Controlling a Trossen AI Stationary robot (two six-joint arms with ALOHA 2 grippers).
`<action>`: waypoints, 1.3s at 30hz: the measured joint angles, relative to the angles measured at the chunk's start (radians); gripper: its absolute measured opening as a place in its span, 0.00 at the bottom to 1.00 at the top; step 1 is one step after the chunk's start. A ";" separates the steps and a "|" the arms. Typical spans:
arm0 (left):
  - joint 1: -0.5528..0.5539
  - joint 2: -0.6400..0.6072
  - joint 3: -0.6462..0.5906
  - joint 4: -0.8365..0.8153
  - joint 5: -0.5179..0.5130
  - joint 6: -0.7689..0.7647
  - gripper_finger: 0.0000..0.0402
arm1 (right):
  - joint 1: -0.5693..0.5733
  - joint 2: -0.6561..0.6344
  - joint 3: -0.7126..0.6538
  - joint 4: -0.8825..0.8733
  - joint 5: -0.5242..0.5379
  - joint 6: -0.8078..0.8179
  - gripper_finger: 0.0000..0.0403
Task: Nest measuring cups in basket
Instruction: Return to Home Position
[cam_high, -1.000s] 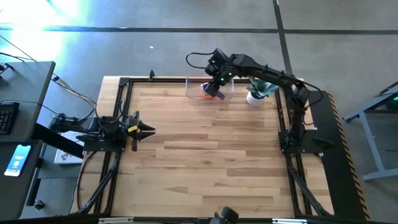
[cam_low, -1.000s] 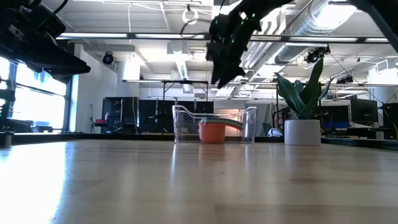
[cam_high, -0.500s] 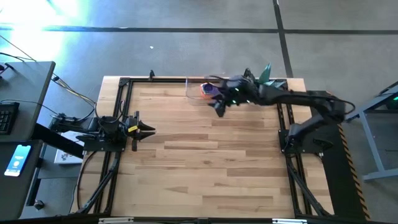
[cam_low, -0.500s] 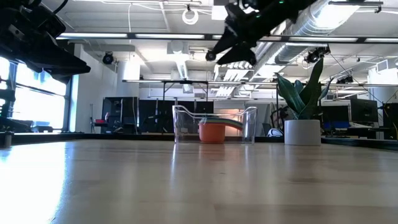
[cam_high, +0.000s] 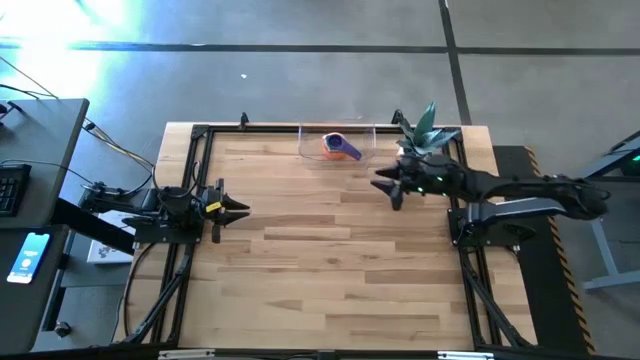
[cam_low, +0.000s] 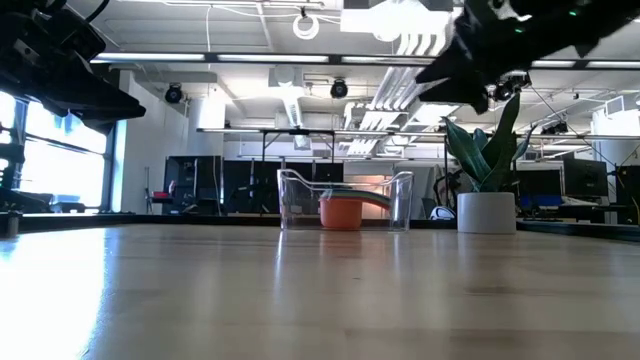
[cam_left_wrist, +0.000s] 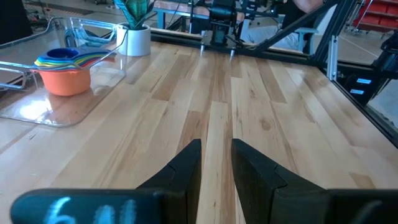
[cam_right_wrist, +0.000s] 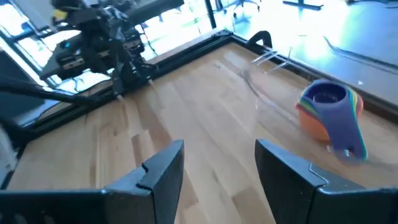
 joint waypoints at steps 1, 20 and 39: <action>0.000 0.000 0.000 0.000 0.000 0.000 0.19 | 0.005 -0.041 -0.034 0.003 -0.002 0.000 0.47; 0.000 0.000 0.000 0.000 0.000 0.000 0.19 | 0.044 -0.668 -0.425 -0.013 -0.036 -0.071 0.47; 0.000 0.000 0.000 0.000 0.000 0.000 0.19 | 0.044 -0.712 -0.527 -0.048 -0.038 -0.056 0.47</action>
